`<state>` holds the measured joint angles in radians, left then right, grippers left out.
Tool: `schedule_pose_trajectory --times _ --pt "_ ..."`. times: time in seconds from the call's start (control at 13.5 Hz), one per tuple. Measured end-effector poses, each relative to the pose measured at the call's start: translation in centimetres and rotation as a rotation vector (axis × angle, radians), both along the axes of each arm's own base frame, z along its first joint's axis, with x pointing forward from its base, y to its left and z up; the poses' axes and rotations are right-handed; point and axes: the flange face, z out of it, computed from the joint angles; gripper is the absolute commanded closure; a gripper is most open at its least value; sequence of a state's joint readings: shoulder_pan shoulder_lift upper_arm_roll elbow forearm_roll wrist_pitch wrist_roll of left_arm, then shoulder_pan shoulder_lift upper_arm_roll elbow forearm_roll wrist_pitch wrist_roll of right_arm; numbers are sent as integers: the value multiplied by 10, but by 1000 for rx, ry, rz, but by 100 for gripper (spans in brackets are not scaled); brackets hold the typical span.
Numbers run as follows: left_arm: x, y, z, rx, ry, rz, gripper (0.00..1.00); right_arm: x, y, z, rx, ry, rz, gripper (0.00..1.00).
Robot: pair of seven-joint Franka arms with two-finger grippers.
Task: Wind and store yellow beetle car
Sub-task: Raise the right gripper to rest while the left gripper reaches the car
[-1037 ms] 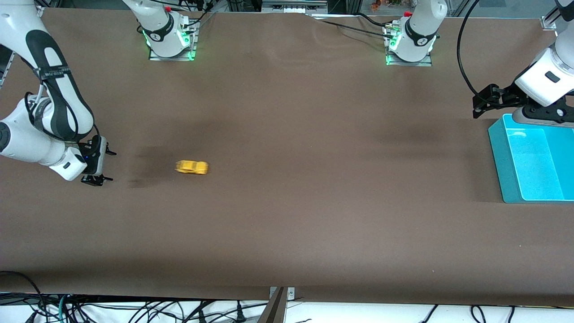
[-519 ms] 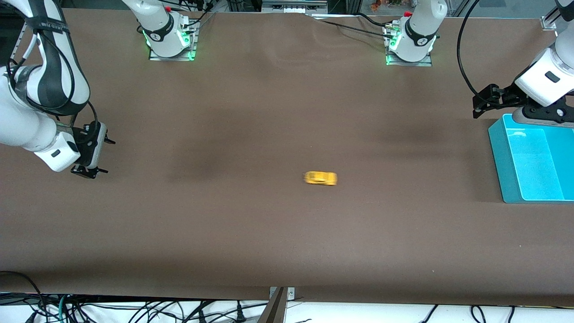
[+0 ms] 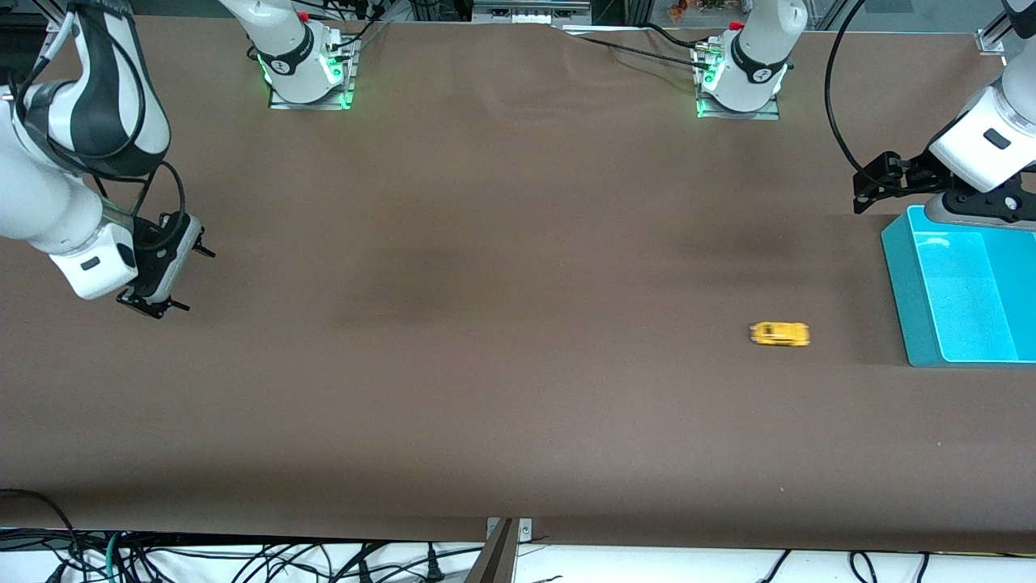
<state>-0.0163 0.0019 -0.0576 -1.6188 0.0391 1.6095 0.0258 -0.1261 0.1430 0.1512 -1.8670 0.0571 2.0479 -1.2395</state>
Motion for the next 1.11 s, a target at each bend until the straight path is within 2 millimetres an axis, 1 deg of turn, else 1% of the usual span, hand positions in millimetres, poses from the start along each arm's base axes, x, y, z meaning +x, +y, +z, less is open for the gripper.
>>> schedule_pose_trajectory --times 0.15,0.22,0.59,0.74,0.96,1.11 --pt "0 0 0 0 0 0 0 -5 13 19 0 -18 -92 0" --pt "0 0 0 0 0 0 0 -8 17 26 2 -19 -135 0" --pt "0 0 0 0 1 1 0 -21 19 47 5 15 -425 0" --pt "1 0 -2 0 4 1 0 -25 24 58 15 8 -548 0" --pt "2 2 -11 2 38 4 0 -32 36 73 31 4 -710 0" --pt "2 3 -19 4 70 6 0 -41 40 85 32 20 -813 0"
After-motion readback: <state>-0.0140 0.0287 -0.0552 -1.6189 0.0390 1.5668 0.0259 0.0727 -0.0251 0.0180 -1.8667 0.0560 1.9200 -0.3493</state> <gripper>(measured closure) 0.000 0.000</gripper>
